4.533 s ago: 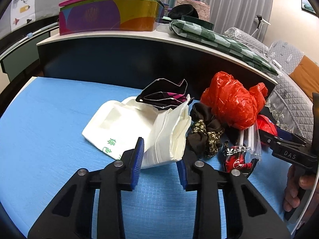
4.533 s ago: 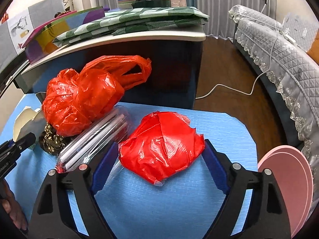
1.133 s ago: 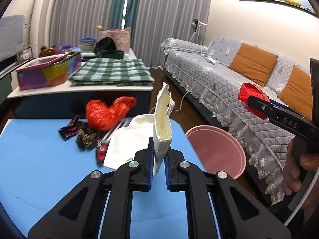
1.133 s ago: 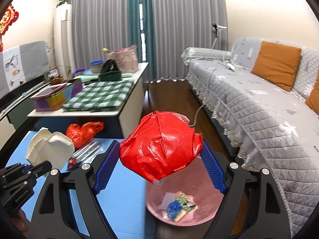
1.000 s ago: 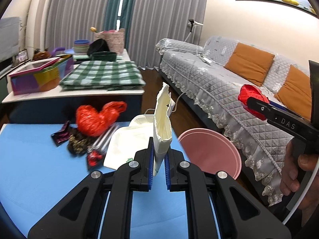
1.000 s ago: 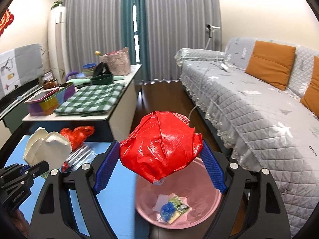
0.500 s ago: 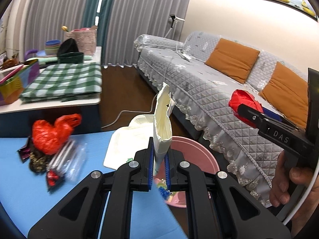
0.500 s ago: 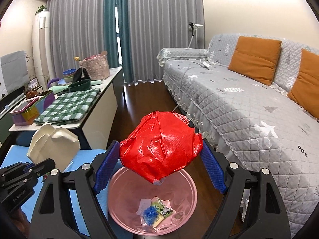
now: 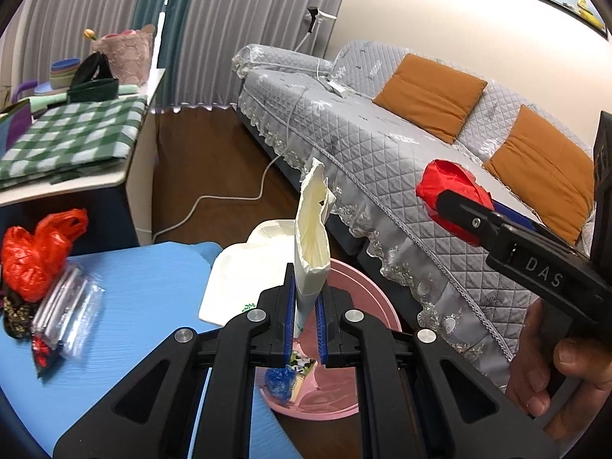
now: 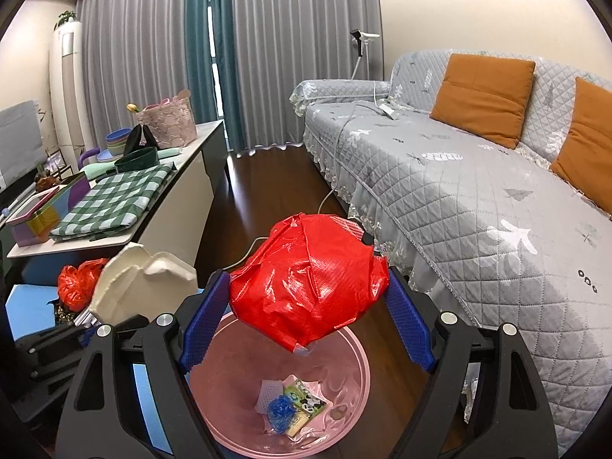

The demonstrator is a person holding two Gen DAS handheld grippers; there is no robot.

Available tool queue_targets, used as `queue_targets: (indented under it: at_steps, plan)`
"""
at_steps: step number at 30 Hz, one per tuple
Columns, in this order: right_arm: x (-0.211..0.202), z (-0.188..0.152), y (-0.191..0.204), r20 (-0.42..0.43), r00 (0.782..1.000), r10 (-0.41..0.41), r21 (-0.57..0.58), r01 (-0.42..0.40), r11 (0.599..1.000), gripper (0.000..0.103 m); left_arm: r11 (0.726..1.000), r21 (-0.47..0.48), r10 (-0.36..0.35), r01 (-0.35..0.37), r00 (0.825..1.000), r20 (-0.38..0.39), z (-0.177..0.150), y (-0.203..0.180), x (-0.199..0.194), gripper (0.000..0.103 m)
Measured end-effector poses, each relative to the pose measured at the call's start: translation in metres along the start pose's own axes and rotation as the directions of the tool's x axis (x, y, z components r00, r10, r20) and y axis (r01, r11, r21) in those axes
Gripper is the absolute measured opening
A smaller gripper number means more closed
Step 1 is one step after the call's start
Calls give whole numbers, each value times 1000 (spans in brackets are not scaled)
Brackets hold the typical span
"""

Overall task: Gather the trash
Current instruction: 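Open the left tool dropping the paper bag while the right tool drops the red bag into the bin, then move the left tool to the brown-gold scrunchie while the right tool moves to the clear plastic straws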

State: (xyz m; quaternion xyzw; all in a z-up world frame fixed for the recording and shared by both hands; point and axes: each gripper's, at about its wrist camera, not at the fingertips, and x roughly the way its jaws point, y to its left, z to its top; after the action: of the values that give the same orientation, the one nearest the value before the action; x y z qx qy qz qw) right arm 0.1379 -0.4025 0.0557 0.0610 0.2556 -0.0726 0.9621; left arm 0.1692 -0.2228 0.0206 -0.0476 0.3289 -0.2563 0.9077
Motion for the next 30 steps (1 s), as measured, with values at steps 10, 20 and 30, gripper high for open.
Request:
queue_targets:
  at_steps: [10,20,30]
  plan:
    - [9,0,-1,-8,1000,2,14,-2,1000,80,1000,0,-13,13,1000,-21,0,-2,17,9]
    - [12,0,-1,-11,1000,-1,22,1,1000,89,1000,-15,-10,9,998,-57,-3,6,24,34]
    - [9,1,4,9,1000,24,36,-24,999,89,1000,-26,14,-15,999,-45,-11,16,-6,34]
